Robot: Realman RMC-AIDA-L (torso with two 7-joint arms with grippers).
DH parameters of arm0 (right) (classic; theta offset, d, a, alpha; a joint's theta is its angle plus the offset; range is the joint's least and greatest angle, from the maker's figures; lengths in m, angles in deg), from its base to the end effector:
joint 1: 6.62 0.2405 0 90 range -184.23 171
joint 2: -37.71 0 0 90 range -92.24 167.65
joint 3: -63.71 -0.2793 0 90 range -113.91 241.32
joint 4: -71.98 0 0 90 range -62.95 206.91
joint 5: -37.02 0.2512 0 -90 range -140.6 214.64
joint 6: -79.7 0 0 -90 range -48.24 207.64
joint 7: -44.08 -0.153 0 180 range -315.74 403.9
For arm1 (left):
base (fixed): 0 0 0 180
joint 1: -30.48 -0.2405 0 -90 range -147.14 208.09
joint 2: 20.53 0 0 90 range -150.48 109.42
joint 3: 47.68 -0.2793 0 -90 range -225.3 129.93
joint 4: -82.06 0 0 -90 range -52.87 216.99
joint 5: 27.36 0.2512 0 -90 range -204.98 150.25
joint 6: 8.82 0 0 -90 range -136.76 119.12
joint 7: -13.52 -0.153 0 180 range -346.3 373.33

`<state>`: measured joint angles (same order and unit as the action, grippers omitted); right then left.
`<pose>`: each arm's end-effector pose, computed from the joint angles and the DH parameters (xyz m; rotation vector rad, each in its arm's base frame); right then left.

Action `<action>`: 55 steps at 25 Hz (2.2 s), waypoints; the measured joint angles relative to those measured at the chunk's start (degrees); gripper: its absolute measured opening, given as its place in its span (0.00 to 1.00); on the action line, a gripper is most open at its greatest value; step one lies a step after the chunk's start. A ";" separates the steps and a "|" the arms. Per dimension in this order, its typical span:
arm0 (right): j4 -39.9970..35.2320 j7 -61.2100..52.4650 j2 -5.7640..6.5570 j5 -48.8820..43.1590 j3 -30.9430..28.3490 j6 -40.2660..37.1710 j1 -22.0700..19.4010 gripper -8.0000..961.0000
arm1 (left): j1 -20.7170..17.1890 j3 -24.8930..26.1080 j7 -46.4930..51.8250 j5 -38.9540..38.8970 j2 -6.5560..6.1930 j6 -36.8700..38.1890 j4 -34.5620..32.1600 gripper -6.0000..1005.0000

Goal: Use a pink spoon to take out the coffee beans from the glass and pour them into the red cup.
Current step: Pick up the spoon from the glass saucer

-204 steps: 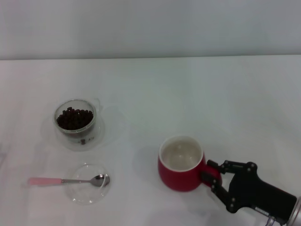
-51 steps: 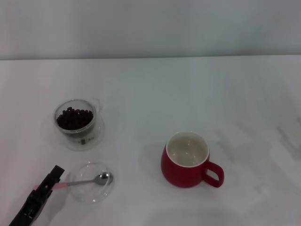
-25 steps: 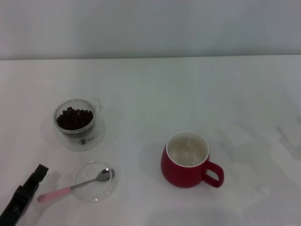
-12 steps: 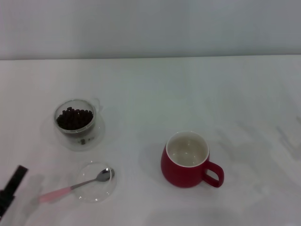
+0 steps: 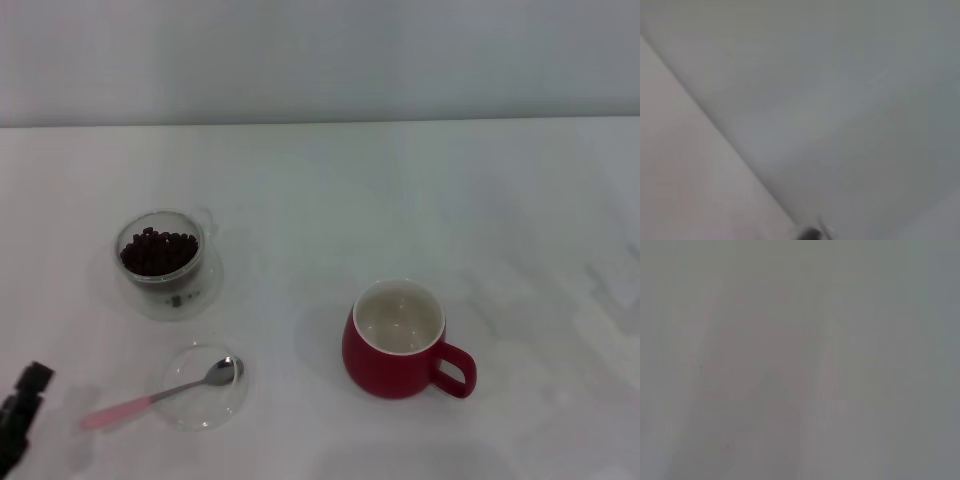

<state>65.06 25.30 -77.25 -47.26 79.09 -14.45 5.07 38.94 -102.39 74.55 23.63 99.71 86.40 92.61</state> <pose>0.4268 0.2497 0.0248 -1.7341 0.2653 0.7529 -0.4033 0.1711 -0.0846 -1.5203 -1.3926 -1.3588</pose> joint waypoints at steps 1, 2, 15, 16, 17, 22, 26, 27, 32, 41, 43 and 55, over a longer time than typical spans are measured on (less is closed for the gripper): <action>-0.01 -0.01 0.00 0.00 0.00 0.08 0.08 0.73 | 0.00 -0.03 -1.63 1.23 0.07 0.95 0.23 0.21; -0.01 -0.01 0.00 0.00 0.00 0.23 0.15 0.73 | 0.00 -0.03 -2.52 1.89 0.10 1.44 0.40 0.21; 0.07 0.07 -0.01 0.00 0.09 0.47 0.44 0.73 | 2.89 -0.68 -11.14 11.55 0.27 4.08 3.98 0.21; 0.07 0.08 -0.03 0.00 0.09 0.46 0.44 0.73 | 3.06 -0.72 -10.84 11.47 0.27 3.64 4.29 0.21; 0.07 0.08 -0.05 0.00 0.09 0.42 0.44 0.73 | 3.20 -0.73 -10.50 11.40 0.30 3.25 4.60 0.21; 0.07 0.11 -0.09 0.00 0.09 0.30 0.44 0.73 | 3.78 -0.75 -8.55 11.28 0.34 1.51 5.45 0.21; 0.07 0.12 -0.09 0.00 0.09 0.25 0.39 0.73 | 3.82 -0.52 -7.08 11.19 0.36 -1.15 5.91 0.21; 0.07 0.13 -0.08 0.00 0.09 0.24 0.37 0.73 | 3.83 -0.41 -6.76 11.14 0.36 -1.73 6.04 0.21; 0.07 0.15 -0.09 0.00 0.16 0.20 0.40 0.73 | 4.34 -0.31 -3.05 11.10 0.32 -5.02 6.00 0.21; 0.07 0.04 -0.09 0.00 0.18 0.18 0.44 0.73 | 4.44 0.39 -1.70 10.53 0.25 -6.41 6.07 0.21; 0.10 0.03 -0.09 0.00 0.18 0.18 0.44 0.73 | 4.32 0.47 -1.40 10.05 0.24 -6.65 6.06 0.21; 0.66 0.06 -0.17 -0.06 0.18 0.19 0.44 0.73 | 4.25 0.48 0.04 9.58 -0.09 -8.05 5.71 0.21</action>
<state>65.73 25.35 -77.42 -47.32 79.27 -14.25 5.51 43.19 -101.91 74.58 33.21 99.63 78.35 98.32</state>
